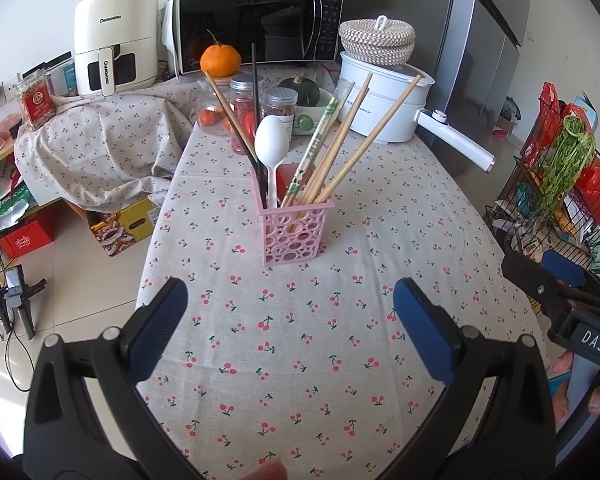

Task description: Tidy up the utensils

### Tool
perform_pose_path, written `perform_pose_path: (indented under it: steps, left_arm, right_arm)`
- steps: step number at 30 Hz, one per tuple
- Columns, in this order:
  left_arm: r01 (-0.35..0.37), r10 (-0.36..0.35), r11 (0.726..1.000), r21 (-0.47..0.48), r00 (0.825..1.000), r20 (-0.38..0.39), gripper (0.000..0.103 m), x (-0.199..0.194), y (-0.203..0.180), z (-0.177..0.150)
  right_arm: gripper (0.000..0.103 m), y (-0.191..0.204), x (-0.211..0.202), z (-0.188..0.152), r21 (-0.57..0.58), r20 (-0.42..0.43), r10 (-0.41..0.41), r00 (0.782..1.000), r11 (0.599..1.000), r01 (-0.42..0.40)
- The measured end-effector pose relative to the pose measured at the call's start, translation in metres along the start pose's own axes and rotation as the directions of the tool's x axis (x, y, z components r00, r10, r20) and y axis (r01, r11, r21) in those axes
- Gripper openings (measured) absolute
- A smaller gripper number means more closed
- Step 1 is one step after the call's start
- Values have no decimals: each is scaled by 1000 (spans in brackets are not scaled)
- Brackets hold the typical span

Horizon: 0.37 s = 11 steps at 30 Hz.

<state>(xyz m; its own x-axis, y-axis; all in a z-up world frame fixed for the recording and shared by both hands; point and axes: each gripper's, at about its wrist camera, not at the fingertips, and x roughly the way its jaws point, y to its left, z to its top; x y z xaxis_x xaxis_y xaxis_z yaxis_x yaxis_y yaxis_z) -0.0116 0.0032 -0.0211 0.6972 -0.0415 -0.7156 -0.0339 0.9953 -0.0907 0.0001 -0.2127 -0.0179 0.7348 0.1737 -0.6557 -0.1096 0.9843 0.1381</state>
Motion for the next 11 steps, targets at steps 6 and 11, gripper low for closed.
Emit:
perform_pose_path:
  steps: [6,11]
  left_arm:
    - [-3,3,1000,4,1000,3,102,-1,-1,0]
    - [2,-2,1000,1,1000,1,102,0,0,0]
  right_arm:
    - [103,0,0,0,0,0,0,1000,1000,0]
    - [103,-2,0,-2,8,-2,-3,1000,1000,3]
